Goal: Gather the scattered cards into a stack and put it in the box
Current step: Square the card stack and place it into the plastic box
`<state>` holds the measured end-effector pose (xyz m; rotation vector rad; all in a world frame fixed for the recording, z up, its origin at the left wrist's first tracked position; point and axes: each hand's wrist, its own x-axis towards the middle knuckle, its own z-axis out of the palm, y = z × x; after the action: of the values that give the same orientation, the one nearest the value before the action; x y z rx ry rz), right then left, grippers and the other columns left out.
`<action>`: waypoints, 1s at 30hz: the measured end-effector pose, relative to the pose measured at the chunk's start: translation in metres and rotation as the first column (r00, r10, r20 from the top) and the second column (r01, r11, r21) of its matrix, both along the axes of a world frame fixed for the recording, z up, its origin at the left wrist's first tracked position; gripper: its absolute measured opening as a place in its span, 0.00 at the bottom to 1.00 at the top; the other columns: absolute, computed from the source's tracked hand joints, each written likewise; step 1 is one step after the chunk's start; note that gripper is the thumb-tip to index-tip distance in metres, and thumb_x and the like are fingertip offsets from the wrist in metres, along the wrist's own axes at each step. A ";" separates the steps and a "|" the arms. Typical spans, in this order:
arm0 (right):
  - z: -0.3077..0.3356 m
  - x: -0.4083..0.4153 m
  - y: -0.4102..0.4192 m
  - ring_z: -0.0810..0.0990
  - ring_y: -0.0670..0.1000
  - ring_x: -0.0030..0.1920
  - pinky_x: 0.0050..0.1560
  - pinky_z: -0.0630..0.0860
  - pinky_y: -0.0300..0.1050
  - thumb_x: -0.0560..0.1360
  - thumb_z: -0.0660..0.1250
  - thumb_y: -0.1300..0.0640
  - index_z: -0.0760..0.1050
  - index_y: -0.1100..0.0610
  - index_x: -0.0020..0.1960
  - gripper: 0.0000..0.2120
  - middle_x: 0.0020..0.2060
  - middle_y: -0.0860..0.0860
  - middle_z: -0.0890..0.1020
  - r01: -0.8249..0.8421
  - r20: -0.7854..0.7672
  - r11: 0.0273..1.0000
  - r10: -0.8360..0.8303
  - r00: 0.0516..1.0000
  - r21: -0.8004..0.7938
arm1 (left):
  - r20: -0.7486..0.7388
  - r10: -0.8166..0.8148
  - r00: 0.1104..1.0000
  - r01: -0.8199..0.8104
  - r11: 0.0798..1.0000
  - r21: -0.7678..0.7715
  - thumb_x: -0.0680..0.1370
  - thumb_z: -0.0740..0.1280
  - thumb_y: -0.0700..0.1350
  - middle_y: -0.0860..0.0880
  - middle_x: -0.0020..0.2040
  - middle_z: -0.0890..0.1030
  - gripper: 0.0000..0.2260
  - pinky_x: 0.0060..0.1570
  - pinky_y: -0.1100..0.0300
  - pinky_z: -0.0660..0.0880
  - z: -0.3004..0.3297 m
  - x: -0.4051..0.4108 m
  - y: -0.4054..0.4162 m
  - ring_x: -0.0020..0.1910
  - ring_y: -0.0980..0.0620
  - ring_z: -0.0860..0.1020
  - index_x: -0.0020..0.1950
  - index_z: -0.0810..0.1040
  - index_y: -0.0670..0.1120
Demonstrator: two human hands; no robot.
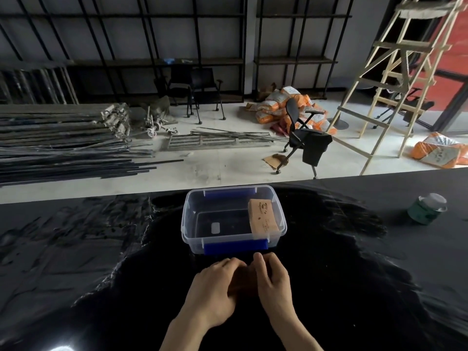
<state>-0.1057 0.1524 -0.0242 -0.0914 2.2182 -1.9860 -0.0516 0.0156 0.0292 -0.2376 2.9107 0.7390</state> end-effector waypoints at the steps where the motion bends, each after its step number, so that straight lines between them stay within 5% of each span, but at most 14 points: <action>1: 0.005 0.000 0.006 0.87 0.48 0.42 0.41 0.85 0.44 0.74 0.69 0.37 0.80 0.41 0.47 0.09 0.42 0.47 0.87 -0.022 0.010 0.999 0.022 1.000 -0.032 | -0.015 0.040 0.999 -0.039 0.997 0.062 0.75 0.75 0.45 0.61 0.65 0.80 0.27 0.68 0.58 0.75 -0.001 0.000 -0.002 0.64 0.58 0.78 0.70 0.71 0.62; 4: 0.018 -0.001 0.021 0.87 0.48 0.53 0.48 0.85 0.43 0.72 0.78 0.40 0.78 0.40 0.62 0.20 0.52 0.45 0.88 -0.091 0.091 0.980 0.109 0.990 -0.179 | -0.110 0.232 0.966 -0.171 0.901 0.399 0.71 0.79 0.52 0.63 0.55 0.83 0.22 0.57 0.67 0.79 -0.007 0.005 -0.009 0.55 0.64 0.81 0.63 0.76 0.61; 8: 0.039 -0.003 0.020 0.86 0.58 0.56 0.57 0.84 0.55 0.73 0.77 0.53 0.79 0.50 0.65 0.21 0.55 0.57 0.88 -0.246 0.111 0.928 0.286 0.952 -0.281 | -0.022 0.488 0.872 -0.296 0.564 0.771 0.70 0.82 0.44 0.54 0.50 0.89 0.18 0.45 0.64 0.83 -0.005 0.005 -0.008 0.51 0.57 0.86 0.56 0.82 0.55; 16: 0.064 -0.002 0.002 0.89 0.55 0.50 0.50 0.87 0.53 0.77 0.76 0.55 0.84 0.44 0.56 0.09 0.49 0.53 0.90 -0.232 0.026 0.953 0.242 0.970 -0.192 | 0.205 0.488 0.849 -0.350 0.227 0.909 0.75 0.76 0.45 0.46 0.52 0.89 0.13 0.60 0.46 0.81 0.013 0.011 -0.009 0.54 0.46 0.87 0.59 0.85 0.46; 19: 0.065 -0.003 -0.008 0.89 0.53 0.50 0.45 0.85 0.44 0.75 0.77 0.50 0.84 0.44 0.55 0.10 0.48 0.51 0.90 -0.247 -0.006 0.956 0.249 0.968 -0.159 | 0.184 0.514 0.838 -0.343 0.233 0.910 0.79 0.72 0.40 0.44 0.50 0.90 0.08 0.52 0.50 0.82 0.016 0.013 -0.016 0.50 0.46 0.88 0.57 0.86 0.45; 22: 0.063 -0.012 -0.021 0.86 0.48 0.53 0.49 0.83 0.41 0.80 0.72 0.52 0.82 0.46 0.58 0.08 0.52 0.46 0.88 -0.139 -0.301 0.982 0.171 0.938 0.128 | 0.180 0.608 0.773 -0.356 0.181 0.917 0.79 0.72 0.40 0.43 0.48 0.90 0.06 0.45 0.54 0.81 0.020 0.014 -0.026 0.48 0.45 0.88 0.55 0.86 0.43; 24: 0.064 -0.021 -0.024 0.79 0.48 0.61 0.61 0.78 0.48 0.82 0.68 0.51 0.78 0.47 0.65 0.13 0.60 0.45 0.82 0.006 -0.506 0.887 0.258 0.823 0.461 | 0.193 0.674 0.713 -0.378 0.139 0.915 0.77 0.74 0.43 0.44 0.46 0.90 0.07 0.44 0.53 0.81 0.023 0.015 -0.035 0.48 0.43 0.88 0.54 0.86 0.44; 27: 0.062 -0.034 -0.021 0.65 0.53 0.76 0.79 0.55 0.57 0.82 0.63 0.45 0.67 0.47 0.77 0.25 0.73 0.48 0.73 -0.022 -0.386 0.575 0.577 0.720 0.818 | 0.181 0.716 0.674 -0.371 0.116 0.921 0.76 0.76 0.45 0.43 0.45 0.90 0.08 0.44 0.51 0.80 0.026 0.017 -0.043 0.48 0.42 0.86 0.55 0.85 0.45; 30: 0.058 -0.034 -0.019 0.61 0.54 0.77 0.80 0.44 0.63 0.82 0.60 0.41 0.59 0.47 0.81 0.30 0.75 0.48 0.70 -0.095 -0.226 0.407 0.670 0.707 0.909 | 0.176 0.722 0.669 -0.359 0.107 0.927 0.76 0.76 0.45 0.45 0.43 0.90 0.08 0.42 0.52 0.80 0.028 0.020 -0.045 0.48 0.43 0.86 0.54 0.85 0.47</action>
<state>-0.1398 0.1334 0.0335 -1.1204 2.8602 -0.4067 -0.0315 -0.0293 0.0570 -1.1929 1.9097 2.6266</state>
